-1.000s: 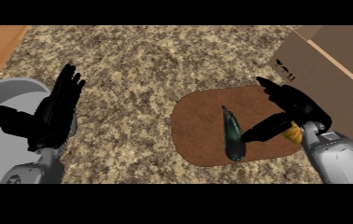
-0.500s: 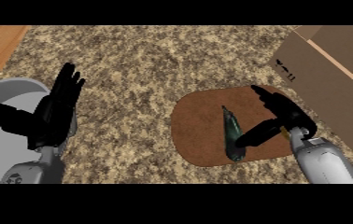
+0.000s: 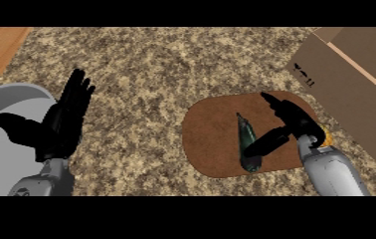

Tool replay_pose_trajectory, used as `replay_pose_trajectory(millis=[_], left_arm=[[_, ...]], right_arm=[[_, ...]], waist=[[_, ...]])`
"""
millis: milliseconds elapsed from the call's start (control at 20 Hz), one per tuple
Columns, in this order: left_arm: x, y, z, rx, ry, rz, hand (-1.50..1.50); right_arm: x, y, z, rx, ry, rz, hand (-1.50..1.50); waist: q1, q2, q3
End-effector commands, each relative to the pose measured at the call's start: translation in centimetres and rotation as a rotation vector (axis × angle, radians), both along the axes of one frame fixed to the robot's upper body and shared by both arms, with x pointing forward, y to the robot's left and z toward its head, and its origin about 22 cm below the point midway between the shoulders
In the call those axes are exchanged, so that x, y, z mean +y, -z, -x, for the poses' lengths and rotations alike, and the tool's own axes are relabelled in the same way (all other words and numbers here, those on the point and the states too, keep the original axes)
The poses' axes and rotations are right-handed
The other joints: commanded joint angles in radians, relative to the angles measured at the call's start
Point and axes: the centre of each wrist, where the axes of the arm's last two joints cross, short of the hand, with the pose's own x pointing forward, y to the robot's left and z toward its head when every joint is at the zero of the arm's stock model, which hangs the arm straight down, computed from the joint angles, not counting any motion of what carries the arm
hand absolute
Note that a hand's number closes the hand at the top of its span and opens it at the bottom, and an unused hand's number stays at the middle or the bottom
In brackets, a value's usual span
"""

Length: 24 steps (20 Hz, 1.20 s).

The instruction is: Pick the eggplant from the cutting board and place it in the cardboard box

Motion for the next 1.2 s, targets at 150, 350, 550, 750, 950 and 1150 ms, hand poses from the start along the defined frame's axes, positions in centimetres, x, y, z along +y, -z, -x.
replay_pose_trajectory(millis=[150, 350, 550, 750, 950, 1150], left_arm=[[1.0, 0.4, 1.0, 0.011, 0.008, 0.006, 0.00], [-0.7, 0.6, 1.2, 0.012, 0.006, -0.002, 0.00], [1.3, 0.7, -0.8, -0.002, -0.003, 0.010, 0.00], [0.3, -1.0, -0.2, 0.004, 0.007, 0.009, 0.00], [2.2, 0.4, -1.2, -0.027, -0.017, -0.003, 0.00], [0.5, 1.2, 0.3, -0.001, 0.016, 0.001, 0.00]], right_arm=[[-0.4, 0.5, 0.2, 0.046, -0.008, 0.013, -1.50], [2.8, 2.8, -1.3, 0.053, -0.008, 0.011, -1.50], [-1.7, 2.9, 0.2, 0.058, -0.026, 0.012, -1.50], [2.1, 3.2, 0.9, 0.054, -0.017, 0.001, -1.50], [2.1, 1.9, -0.1, 0.062, -0.040, 0.018, -1.50], [3.1, 2.8, 2.8, 0.060, -0.037, 0.029, -1.50]], waist=[[0.000, -0.001, 0.000], [0.004, 0.000, 0.000], [-0.002, 0.000, 0.000], [-0.001, 0.000, 0.000], [-0.001, 0.000, 0.000], [-0.003, -0.001, 0.000]])
